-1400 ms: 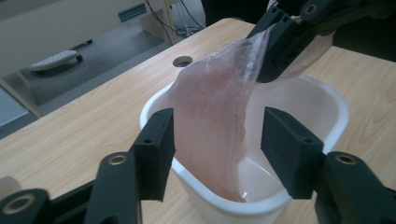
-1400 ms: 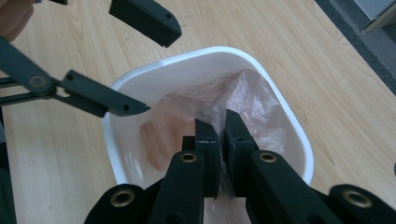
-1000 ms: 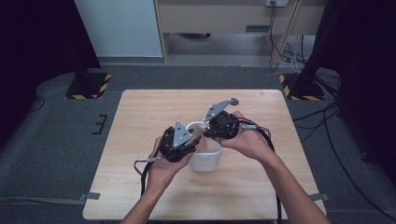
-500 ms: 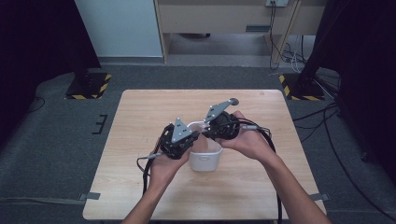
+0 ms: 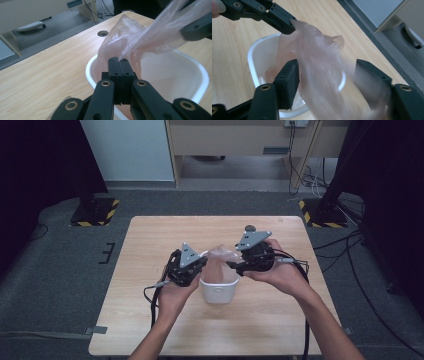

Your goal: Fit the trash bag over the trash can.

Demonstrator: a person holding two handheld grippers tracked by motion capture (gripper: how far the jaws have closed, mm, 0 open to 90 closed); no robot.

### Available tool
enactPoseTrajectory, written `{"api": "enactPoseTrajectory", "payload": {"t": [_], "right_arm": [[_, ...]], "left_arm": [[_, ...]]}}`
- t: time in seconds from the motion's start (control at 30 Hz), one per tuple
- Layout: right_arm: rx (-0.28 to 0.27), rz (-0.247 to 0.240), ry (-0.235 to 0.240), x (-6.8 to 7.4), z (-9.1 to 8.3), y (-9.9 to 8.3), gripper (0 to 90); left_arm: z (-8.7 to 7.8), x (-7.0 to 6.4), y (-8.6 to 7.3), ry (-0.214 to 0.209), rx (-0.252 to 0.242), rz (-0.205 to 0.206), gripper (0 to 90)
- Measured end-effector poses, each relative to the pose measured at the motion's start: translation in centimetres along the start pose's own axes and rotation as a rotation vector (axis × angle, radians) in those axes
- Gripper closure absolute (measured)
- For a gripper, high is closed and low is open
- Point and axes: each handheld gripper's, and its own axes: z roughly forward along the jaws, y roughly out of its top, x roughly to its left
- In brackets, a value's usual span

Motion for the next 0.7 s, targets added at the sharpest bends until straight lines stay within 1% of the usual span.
{"api": "enactPoseTrajectory", "payload": {"t": [0.07,0.1,0.17,0.23,0.3,0.33,0.4,0.47,0.5,0.6,0.67,0.7], "right_arm": [[-0.008,0.007,-0.014,-0.2,-0.3,-0.3,31.4],[-0.01,0.011,-0.024,-0.4,-0.4,-0.5,29.3],[-0.011,0.033,-0.044,-0.7,-0.6,-0.8,26.4],[-0.013,0.05,-0.057,-1.0,-0.7,-1.1,24.9],[-0.011,0.064,-0.067,-1.2,-0.8,-1.5,25.0],[-0.01,0.067,-0.071,-1.3,-0.8,-1.7,25.0],[-0.005,0.076,-0.074,-1.5,-0.8,-2.1,25.9],[-0.003,0.086,-0.077,-1.6,-0.8,-2.6,28.5],[-0.002,0.094,-0.078,-1.7,-0.8,-2.7,33.3],[-0.005,0.11,-0.065,-2.0,-0.8,-3.1,39.9],[-0.003,0.107,-0.067,-2.2,-0.8,-3.2,48.4],[-0.003,0.112,-0.063,-2.2,-0.8,-3.3,54.3]], "left_arm": [[0.0,0.3,-0.1,0.014,0.007,0.001,90.0],[0.0,0.4,-0.2,0.018,0.006,-0.007,90.0],[0.0,0.8,-0.4,0.022,0.011,-0.015,90.0],[-0.1,1.1,-0.6,0.03,0.011,-0.03,90.0],[-0.2,1.4,-0.7,0.026,0.006,-0.054,90.0],[-0.2,1.5,-0.8,0.029,0.004,-0.06,90.0],[-0.3,1.7,-0.9,0.036,0.008,-0.058,90.0],[-0.4,1.8,-1.0,0.037,0.004,-0.062,90.0],[-0.4,1.8,-1.0,0.037,0.004,-0.061,90.0],[-0.4,1.8,-1.1,0.04,0.003,-0.06,90.0],[-0.4,1.9,-1.1,0.039,0.009,-0.055,90.0],[-0.4,1.9,-1.1,0.04,0.011,-0.056,90.0]]}}
